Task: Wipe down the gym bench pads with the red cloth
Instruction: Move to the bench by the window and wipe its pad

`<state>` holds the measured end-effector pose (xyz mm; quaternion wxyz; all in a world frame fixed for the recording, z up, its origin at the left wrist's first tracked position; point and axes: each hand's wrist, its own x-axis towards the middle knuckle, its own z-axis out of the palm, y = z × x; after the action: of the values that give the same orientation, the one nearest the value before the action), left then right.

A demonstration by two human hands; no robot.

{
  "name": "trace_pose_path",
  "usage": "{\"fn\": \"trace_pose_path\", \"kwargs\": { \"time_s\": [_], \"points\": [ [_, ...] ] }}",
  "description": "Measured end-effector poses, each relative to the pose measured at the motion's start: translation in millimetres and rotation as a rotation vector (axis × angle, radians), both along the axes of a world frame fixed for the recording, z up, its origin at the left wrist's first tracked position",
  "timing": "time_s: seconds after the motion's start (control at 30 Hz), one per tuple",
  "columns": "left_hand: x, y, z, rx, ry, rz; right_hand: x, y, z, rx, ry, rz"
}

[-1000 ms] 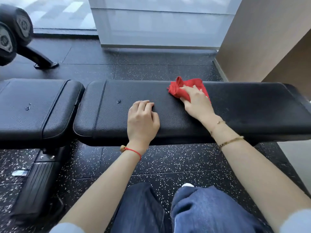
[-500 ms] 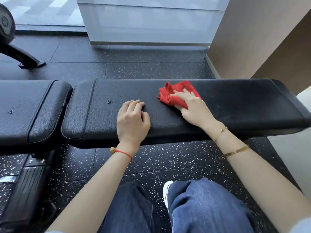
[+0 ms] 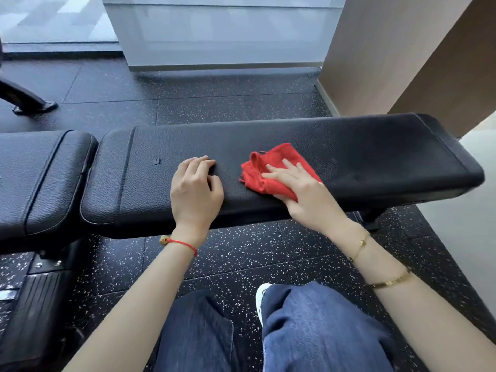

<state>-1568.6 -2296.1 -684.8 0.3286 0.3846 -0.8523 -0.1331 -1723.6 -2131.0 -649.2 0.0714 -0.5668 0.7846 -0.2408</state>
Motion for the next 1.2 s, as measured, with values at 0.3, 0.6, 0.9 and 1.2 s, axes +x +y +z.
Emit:
{"fn": "trace_pose_path", "kwargs": {
  "time_s": [0.3, 0.6, 0.9, 1.2],
  "points": [
    [-1.0, 0.4, -2.5, -0.011, 0.003, 0.010, -9.9, -9.7, 4.9, -0.001, 0.039, -0.330],
    [0.9, -1.6, -1.6, -0.012, 0.006, -0.003, -20.2, -1.9, 0.5, -0.002, -0.001, -0.189],
    [-0.5, 1.1, 0.0, 0.013, -0.008, 0.008, 7.8, -22.9, 0.0, 0.005, -0.001, -0.149],
    [2.7, -0.6, 0.9, 0.011, -0.013, 0.000, -32.2, -16.9, 1.3, -0.012, -0.009, -0.283]
  ]
}}
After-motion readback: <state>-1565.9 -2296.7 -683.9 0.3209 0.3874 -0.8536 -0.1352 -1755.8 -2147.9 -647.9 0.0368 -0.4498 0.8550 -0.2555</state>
